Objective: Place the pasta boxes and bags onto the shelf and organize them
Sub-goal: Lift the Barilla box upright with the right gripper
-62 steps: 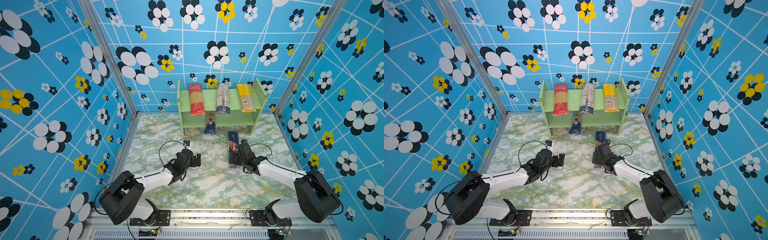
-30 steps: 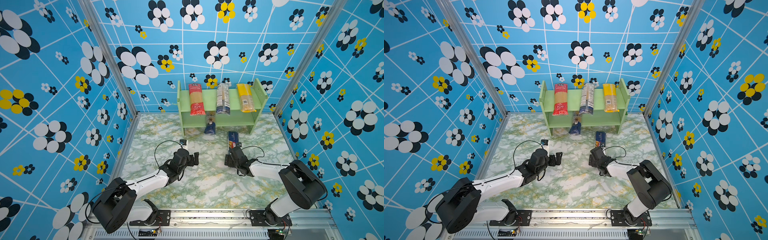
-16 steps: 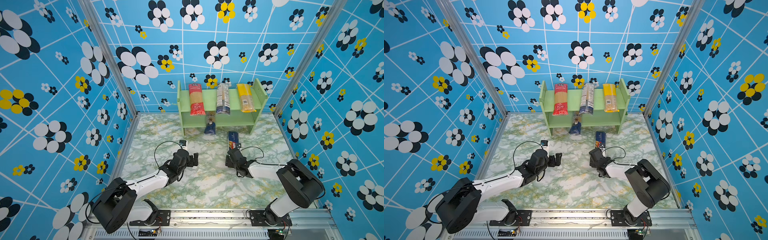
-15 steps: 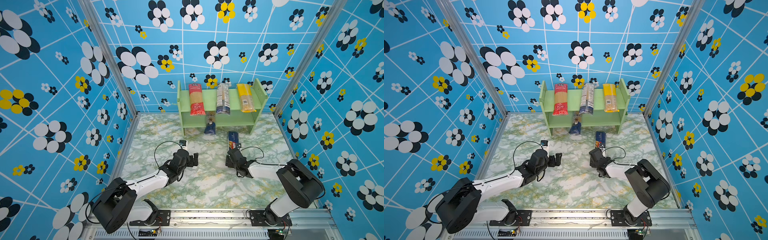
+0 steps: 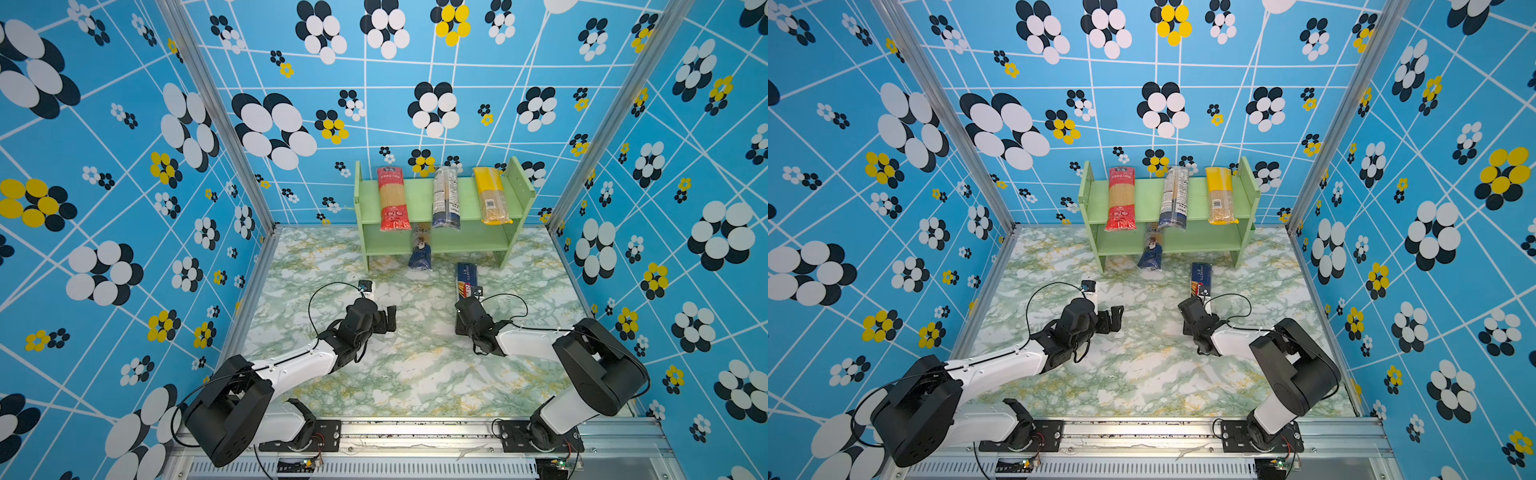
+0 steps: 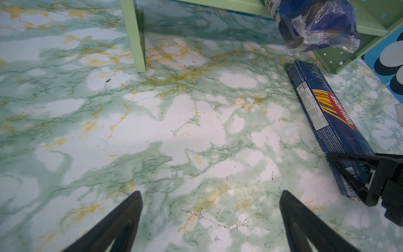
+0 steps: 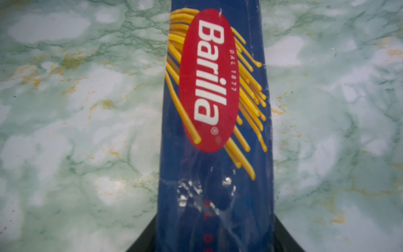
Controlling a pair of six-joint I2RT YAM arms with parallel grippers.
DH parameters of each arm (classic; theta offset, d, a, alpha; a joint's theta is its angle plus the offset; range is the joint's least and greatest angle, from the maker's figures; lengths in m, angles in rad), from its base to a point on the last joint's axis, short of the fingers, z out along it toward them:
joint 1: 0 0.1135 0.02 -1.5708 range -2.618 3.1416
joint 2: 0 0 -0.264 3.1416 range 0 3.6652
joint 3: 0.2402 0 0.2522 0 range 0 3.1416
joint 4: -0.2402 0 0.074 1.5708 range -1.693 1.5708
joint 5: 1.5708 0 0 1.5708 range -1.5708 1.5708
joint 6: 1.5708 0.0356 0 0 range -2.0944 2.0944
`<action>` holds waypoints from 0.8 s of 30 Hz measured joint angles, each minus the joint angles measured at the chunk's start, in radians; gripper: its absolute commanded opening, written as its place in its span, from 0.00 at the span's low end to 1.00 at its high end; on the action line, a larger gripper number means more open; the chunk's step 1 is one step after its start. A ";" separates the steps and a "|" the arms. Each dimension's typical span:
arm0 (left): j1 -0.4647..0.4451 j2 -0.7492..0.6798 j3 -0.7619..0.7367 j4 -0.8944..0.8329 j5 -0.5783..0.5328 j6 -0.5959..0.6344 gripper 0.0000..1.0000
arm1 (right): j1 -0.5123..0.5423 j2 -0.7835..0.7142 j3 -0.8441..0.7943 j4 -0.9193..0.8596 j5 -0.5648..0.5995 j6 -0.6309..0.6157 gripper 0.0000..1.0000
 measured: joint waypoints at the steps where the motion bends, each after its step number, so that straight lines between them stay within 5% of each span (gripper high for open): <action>1: 0.000 0.000 0.000 0.000 0.000 0.000 0.99 | 0.000 -0.003 -0.004 0.005 0.000 0.000 0.50; 16: 0.005 -0.005 -0.019 -0.001 0.000 -0.008 0.99 | 0.000 -0.053 -0.042 0.017 -0.026 0.003 0.25; 20: 0.005 -0.028 -0.033 -0.002 0.000 -0.008 0.99 | 0.000 -0.073 -0.051 0.005 -0.035 -0.001 0.00; 24: 0.011 -0.033 -0.039 -0.006 0.000 -0.008 0.99 | 0.000 -0.108 -0.058 -0.037 -0.047 -0.011 0.00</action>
